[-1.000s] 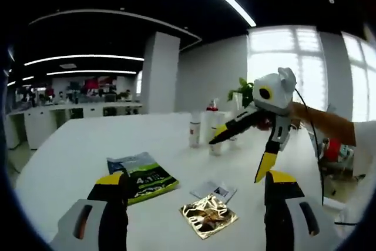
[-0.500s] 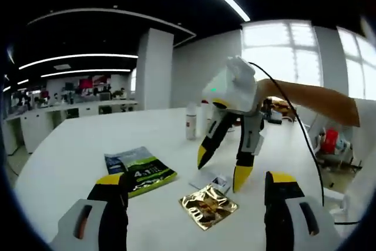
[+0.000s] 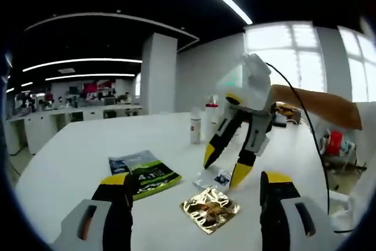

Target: Arrange the skincare products in the storage area until every visible bottle or jar stands upright without overlapping.

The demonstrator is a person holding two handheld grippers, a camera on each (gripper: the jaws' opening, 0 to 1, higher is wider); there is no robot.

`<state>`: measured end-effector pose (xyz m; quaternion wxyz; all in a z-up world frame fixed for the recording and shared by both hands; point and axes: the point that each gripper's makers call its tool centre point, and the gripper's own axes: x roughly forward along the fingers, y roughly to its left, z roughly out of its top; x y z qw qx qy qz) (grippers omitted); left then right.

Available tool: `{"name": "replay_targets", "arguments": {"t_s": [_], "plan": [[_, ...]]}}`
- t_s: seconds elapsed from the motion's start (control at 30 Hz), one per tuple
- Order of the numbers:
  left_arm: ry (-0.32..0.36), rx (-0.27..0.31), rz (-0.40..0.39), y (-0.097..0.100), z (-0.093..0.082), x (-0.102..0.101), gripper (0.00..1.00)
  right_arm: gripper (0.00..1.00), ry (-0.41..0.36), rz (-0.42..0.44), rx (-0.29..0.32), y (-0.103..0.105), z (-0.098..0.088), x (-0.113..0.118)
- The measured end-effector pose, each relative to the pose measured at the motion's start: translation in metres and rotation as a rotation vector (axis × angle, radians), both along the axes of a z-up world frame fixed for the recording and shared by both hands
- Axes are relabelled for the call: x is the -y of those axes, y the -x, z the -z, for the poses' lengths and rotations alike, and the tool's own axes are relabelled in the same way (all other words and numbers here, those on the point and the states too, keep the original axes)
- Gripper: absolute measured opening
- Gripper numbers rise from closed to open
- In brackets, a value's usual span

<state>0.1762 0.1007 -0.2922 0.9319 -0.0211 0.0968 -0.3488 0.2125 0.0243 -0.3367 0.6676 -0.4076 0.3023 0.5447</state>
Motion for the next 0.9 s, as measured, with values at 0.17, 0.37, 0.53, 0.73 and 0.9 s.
{"name": "replay_targets", "arguments": {"t_s": [0.17, 0.37, 0.53, 0.73, 0.9], "plan": [[0.012, 0.023, -0.017, -0.001, -0.006, -0.001, 0.91, 0.39, -0.107, 0.004, 0.145, -0.011, -0.033, 0.002], [0.090, 0.026, 0.016, 0.004, -0.014, 0.013, 0.87, 0.39, -0.261, 0.025, 0.376, -0.007, -0.059, 0.010], [0.113, 0.008, 0.012, -0.006, -0.012, 0.022, 0.78, 0.39, -0.419, 0.050, 0.500, -0.015, -0.067, 0.013], [0.273, -0.012, 0.052, -0.013, -0.028, 0.038, 0.58, 0.39, -0.526, -0.017, 0.788, -0.009, -0.084, 0.006], [0.320, -0.022, 0.022, -0.028, -0.027, 0.041, 0.47, 0.39, -0.556, -0.031, 0.999, -0.009, -0.097, 0.003]]}}
